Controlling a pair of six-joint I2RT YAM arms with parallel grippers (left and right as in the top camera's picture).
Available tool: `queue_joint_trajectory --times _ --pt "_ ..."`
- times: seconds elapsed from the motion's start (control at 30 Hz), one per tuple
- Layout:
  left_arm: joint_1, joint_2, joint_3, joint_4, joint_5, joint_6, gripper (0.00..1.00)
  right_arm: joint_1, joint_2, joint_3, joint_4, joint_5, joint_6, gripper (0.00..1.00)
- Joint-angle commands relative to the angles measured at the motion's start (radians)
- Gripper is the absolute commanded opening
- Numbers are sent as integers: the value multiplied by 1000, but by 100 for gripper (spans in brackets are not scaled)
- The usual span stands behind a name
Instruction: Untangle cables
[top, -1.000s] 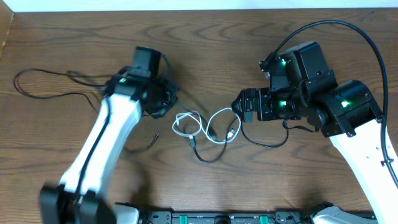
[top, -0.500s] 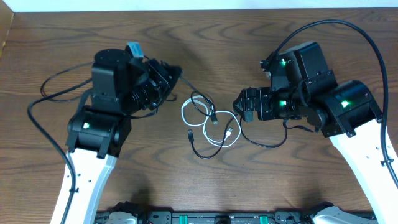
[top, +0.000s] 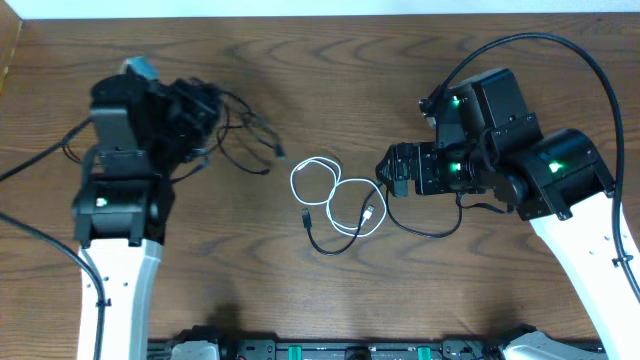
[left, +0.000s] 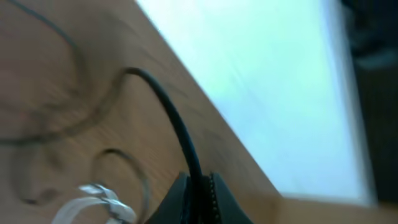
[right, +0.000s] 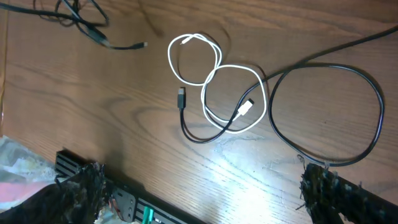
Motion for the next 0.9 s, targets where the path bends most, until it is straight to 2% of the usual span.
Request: queue_joint_trajectory --times 0.0,0.13,0.2,0.23,0.27,0.3,0.33,0.43,0.67,0.77,0.87 --pt "132 21 12 -63 -218 117 8 6 0 3 0 5 1 99" --pt "330 50 12 -166 -373 119 8 6 0 3 -1 5 1 99" --pt "423 76 12 -186 -355 143 9 6 0 3 0 5 1 99" --pt "460 93 12 -188 -331 163 16 6 0 3 0 5 1 99" --pt "510 126 12 -188 -278 200 47 6 0 3 1 5 1 99" --pt "533 146 12 -190 -238 222 66 6 0 3 1 5 1 99" --pt "554 171 12 -196 -195 248 74 6 0 2 4 5 1 99" --pt "570 240 12 -215 -116 257 84 6 1 -3 8 5 1 99" --pt "523 392 12 -272 -75 297 86 6 14 -3 -3 5 1 99" --pt "511 443 12 -299 -75 307 80 6 19 -3 -4 4 1 99" --pt "505 485 12 -305 -76 356 80 6 21 -3 -4 4 1 99"
